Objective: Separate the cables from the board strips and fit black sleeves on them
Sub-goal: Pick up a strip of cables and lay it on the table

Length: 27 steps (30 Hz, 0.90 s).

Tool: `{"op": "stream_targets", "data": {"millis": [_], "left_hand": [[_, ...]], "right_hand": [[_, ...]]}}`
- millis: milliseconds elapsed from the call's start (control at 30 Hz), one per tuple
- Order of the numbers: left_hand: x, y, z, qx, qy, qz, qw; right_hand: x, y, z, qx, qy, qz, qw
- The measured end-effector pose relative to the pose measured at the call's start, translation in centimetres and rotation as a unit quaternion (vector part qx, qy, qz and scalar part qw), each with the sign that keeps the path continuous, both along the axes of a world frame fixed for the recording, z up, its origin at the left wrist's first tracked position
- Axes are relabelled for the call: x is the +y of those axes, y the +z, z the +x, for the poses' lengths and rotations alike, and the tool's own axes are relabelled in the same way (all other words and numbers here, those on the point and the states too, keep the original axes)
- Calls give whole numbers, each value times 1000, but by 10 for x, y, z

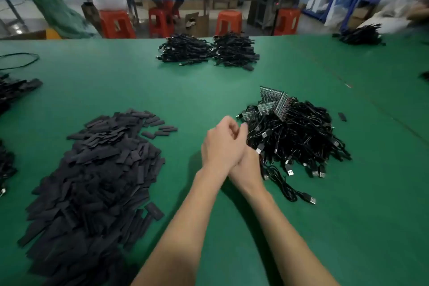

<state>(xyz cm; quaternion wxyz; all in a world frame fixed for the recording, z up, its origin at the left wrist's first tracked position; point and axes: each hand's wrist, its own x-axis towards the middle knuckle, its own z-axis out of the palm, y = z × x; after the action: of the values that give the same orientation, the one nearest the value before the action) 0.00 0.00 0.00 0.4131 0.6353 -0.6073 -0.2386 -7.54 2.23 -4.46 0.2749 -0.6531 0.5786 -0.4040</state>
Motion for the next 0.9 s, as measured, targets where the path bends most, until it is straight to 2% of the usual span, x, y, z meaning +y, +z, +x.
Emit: {"op": "stream_targets", "data": {"millis": [67,133,267,333,433,600,800,900], "left_hand": [[-18,9,-20,-22,-41,-20,999],[-41,18,-42,1,-95,0,995],[-76,15,-69,-18,-147,96,984],[-84,11,-79,-10,-159,114,981],[-93,7,-85,13,-138,110,984],[-100,5,-88,29,-143,126,981],[-101,3,-79,159,-161,139,964],[-101,15,-68,191,-196,129,953]], "right_hand": [[1,-7,4,74,-72,-15,995],[3,-14,8,95,-84,-28,992],[2,-16,1,57,-70,-9,996],[2,-17,1,26,-82,12,996],[2,-17,2,-14,-87,21,996],[1,-17,0,-17,-85,18,996],[3,-16,2,-48,-79,1,996],[1,-19,3,-46,-90,-26,995]]}}
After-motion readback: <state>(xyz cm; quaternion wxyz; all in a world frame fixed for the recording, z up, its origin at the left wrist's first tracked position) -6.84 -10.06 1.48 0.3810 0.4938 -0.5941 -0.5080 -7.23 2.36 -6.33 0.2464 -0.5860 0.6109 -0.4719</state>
